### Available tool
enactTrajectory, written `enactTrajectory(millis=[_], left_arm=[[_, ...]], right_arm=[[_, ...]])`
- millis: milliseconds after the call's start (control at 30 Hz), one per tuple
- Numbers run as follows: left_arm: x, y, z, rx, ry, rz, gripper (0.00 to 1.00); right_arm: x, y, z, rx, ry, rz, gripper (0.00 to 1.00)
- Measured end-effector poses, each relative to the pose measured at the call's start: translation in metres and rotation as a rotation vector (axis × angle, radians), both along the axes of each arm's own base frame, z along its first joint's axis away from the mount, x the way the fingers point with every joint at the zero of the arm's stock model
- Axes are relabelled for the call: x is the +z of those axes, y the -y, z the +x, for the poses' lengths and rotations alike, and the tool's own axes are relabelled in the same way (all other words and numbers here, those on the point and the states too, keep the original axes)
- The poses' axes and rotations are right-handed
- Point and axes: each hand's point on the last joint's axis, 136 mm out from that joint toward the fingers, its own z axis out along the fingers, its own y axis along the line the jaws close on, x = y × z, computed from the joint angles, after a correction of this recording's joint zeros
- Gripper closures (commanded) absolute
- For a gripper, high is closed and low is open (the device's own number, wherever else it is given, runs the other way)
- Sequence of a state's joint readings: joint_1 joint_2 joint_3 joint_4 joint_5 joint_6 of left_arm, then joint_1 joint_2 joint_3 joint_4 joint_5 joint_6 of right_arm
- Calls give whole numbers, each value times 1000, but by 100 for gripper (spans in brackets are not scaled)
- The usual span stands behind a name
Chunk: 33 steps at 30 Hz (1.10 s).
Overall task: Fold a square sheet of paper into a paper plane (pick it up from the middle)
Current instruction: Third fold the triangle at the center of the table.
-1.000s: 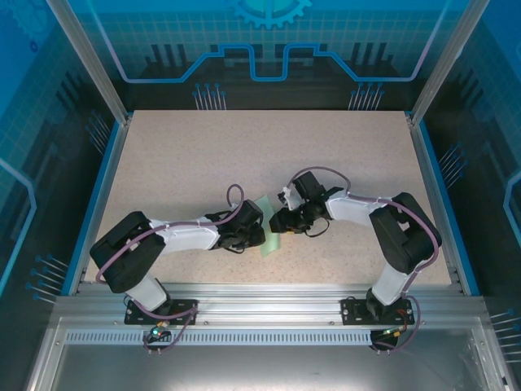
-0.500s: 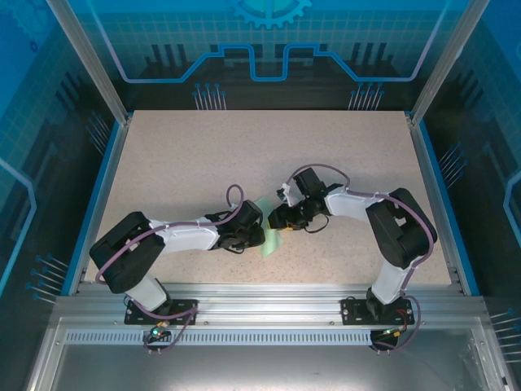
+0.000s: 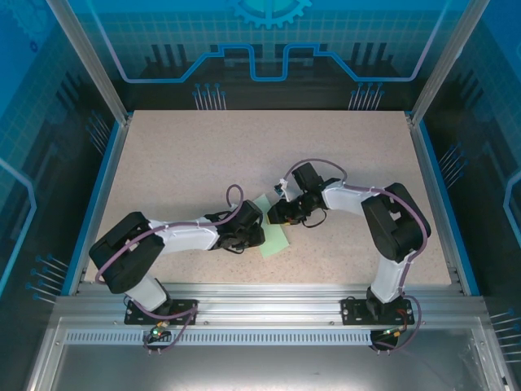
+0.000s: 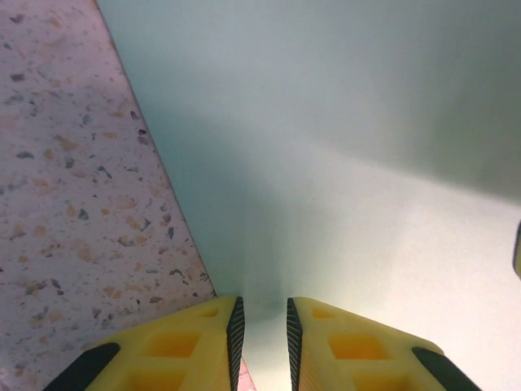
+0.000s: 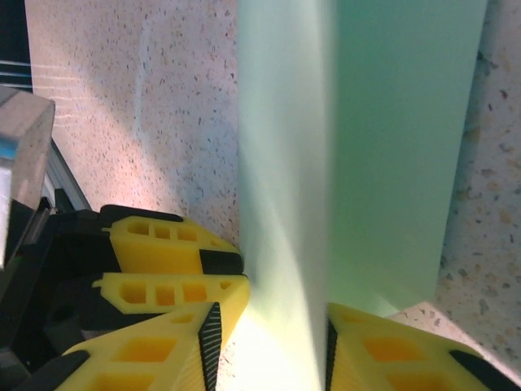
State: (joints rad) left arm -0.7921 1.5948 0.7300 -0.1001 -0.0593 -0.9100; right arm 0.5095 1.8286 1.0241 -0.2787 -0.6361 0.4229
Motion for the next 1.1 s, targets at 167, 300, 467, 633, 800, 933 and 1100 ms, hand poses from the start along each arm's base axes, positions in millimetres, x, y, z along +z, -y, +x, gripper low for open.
enactTrajectory(millis=[167,300,467,633,800,933,1100], left_arm=[[2,-3,-3,-1,2,-1,71],[11,-6,-6,-17,29,-14,63],[32,-12,-13,-80,112,-43,50],[66,-3,-29,-227,247,-73,36],[82,18,-55,-406,359,-46,29],[63,28,-74,-512,363,56,26],[42,38,-72,-555,361,186,22]], right_arm=[[-11,7,-7,-13,-28,-37,91],[-19,13,-15,-39,-69,-59,97],[-18,17,-21,-115,-108,-47,99],[-15,19,-23,-227,-158,-17,99],[-23,20,-21,-328,-202,-22,99],[-23,18,-18,-368,-214,-21,98],[-22,18,-14,-392,-212,-15,97]])
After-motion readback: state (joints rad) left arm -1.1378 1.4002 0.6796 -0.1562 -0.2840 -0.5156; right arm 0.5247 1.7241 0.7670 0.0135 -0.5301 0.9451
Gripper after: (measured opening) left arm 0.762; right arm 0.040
